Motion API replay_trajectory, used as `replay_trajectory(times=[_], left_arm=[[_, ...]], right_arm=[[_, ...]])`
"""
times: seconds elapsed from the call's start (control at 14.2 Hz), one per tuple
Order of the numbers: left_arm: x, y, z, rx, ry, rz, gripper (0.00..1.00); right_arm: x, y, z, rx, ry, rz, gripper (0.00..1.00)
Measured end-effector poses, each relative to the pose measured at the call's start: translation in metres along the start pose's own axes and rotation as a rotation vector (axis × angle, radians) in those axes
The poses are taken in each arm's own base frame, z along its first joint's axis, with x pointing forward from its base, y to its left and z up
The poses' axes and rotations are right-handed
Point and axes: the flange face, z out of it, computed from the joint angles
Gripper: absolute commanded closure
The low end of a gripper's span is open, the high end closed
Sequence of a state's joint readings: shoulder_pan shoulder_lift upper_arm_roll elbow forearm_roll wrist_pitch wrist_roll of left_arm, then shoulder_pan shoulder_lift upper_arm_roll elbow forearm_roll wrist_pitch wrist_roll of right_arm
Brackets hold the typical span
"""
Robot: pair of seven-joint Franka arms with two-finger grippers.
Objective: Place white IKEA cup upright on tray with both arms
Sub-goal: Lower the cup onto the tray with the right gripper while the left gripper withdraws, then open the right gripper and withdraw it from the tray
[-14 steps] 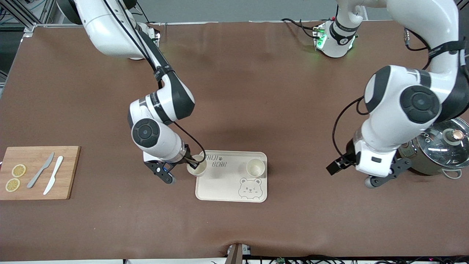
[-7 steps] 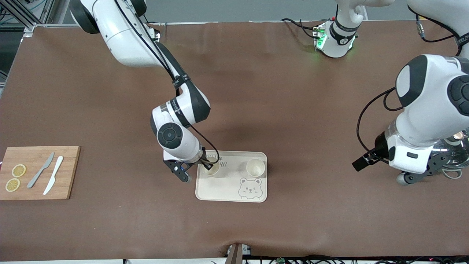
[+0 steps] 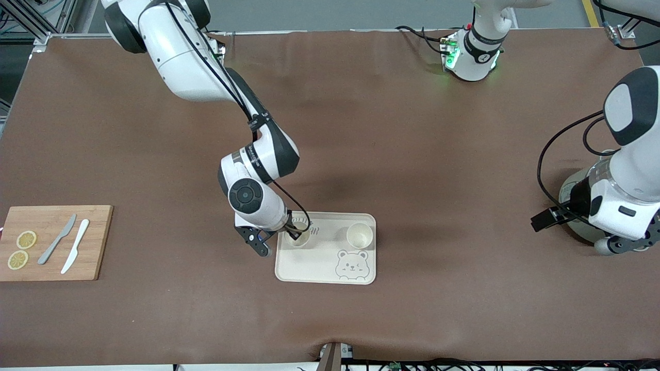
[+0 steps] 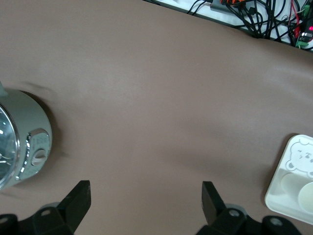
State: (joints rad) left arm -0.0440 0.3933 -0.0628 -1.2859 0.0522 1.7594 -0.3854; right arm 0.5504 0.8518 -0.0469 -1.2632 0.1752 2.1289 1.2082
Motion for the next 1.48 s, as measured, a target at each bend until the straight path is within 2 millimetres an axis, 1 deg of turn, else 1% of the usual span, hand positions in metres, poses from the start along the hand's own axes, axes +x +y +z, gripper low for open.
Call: replay_trajectory(times=[0.14,0.35,0.49,0.56,0.64,0.78,0.92,0.99,1.06,1.2,1.34,1.48], left_arm=[[0.001,-0.009,-0.004,0.003,-0.004,0.032,0.00],[-0.003,-0.030,-0.020,0.013,-0.021,0.064,0.00],[-0.006,-0.045,-0.031,0.020,-0.038,0.098,0.00],[-0.007,-0.051,-0.036,0.022,-0.043,0.110,0.00],[-0.008,-0.057,-0.041,0.023,-0.044,0.121,0.00],[-0.010,-0.068,-0.047,0.025,-0.050,0.140,0.00],[-0.014,-0.078,-0.051,0.027,-0.051,0.152,0.00],[-0.016,-0.081,-0.054,0.028,-0.052,0.157,0.00],[-0.018,-0.084,-0.056,0.028,-0.052,0.156,0.00],[-0.024,-0.087,-0.059,0.030,-0.053,0.158,0.00],[-0.033,-0.087,-0.062,0.032,-0.058,0.161,0.00],[-0.042,-0.088,-0.063,0.035,-0.066,0.162,0.00]], right_arm=[[0.000,0.000,0.000,0.000,0.000,-0.001,0.00],[-0.003,-0.001,-0.005,-0.019,-0.005,-0.008,0.00],[-0.003,0.000,-0.018,-0.046,-0.015,-0.008,0.00],[-0.004,-0.001,-0.029,-0.059,-0.019,-0.011,0.00],[-0.004,-0.001,-0.043,-0.067,-0.020,-0.013,0.00],[0.000,0.005,-0.083,-0.088,-0.020,-0.008,0.00],[0.011,0.014,-0.136,-0.070,-0.010,-0.011,0.00],[0.017,0.023,-0.165,-0.067,-0.012,-0.014,0.00],[0.023,0.035,-0.187,-0.084,-0.025,-0.018,0.00],[0.039,0.060,-0.219,-0.119,-0.050,-0.023,0.00],[0.060,0.084,-0.245,-0.139,-0.072,-0.029,0.00],[0.076,0.106,-0.267,-0.138,-0.086,-0.051,0.00]])
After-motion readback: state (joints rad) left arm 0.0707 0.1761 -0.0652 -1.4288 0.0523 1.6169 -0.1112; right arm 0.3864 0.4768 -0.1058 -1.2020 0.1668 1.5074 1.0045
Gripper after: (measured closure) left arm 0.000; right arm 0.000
